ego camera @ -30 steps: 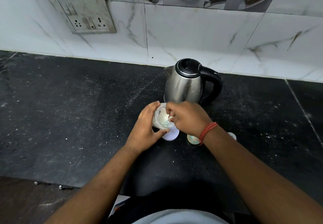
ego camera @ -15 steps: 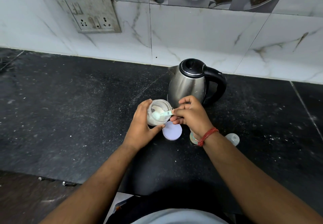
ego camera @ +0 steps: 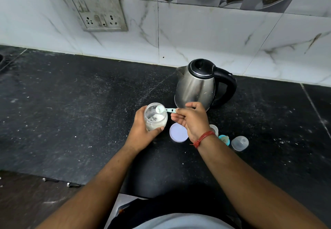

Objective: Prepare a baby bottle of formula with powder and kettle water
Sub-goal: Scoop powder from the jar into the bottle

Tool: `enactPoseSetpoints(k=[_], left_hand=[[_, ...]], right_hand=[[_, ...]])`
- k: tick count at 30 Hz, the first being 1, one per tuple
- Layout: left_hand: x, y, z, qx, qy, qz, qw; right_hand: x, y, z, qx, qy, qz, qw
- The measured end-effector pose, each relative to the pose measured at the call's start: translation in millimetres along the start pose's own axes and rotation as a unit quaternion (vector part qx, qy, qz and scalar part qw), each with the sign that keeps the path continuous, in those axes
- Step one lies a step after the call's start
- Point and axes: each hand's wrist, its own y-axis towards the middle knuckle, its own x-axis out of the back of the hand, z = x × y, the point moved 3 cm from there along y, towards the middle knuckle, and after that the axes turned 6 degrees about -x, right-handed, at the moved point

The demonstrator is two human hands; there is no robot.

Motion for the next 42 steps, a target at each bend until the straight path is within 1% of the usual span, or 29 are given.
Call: enactPoseSetpoints(k=[6,10,13,15,19,22,24,28,34,39,42], left_hand=[[0.3,-2.2,5.1,0.028,-0.036,0.022,0.999],[0.6,-1.2,6.6,0.043,-0.019,0.038,0.998],[6.0,-3.4,3.1,0.044,0.005,0.026,0.999],[12.1,-3.2,-1.2,0.024,0.036,0.017,0.999],[22.9,4.9,-18.7,-0.061,0.105,0.009,0.993],[21.7,13.7,-39.7,-0.124,0.12,0.0,0.985],[15.3,17.7,-52.5,-0.151,0.121,0.006,0.981],[-8.7,19.8,-71.4,-0.17,0.101,0.039,0.979],[-54.9,14.5,-88.0,-0.201,0.091,0.098,0.97],[-92.7,8.5,-92.2,-0.172,0.029,0.154,0.972],[-115.2,5.3,-88.4,-0.132,0.011,0.196,0.972]], right_hand=[[-7.6,1.5,-11.0,0.004,-0.017,-0.013,1.0],[-11.7,-0.6,-17.2,-0.005,-0.007,-0.024,1.0],[-12.7,-3.3,-16.7,-0.003,0.012,-0.028,1.0],[-12.0,-5.7,-14.1,0.002,0.027,-0.027,0.999],[-7.2,-12.2,-4.8,0.013,0.053,-0.027,0.998],[1.0,-17.2,6.3,0.024,0.073,-0.029,0.997],[9.2,-20.3,15.5,0.036,0.087,-0.033,0.995],[36.7,-26.6,34.3,0.061,0.1,-0.051,0.992],[95.7,-36.6,53.6,0.083,0.115,-0.095,0.985],[136.5,-42.3,57.2,0.079,0.12,-0.129,0.981],[154.2,-44.7,55.3,0.076,0.115,-0.142,0.98]])
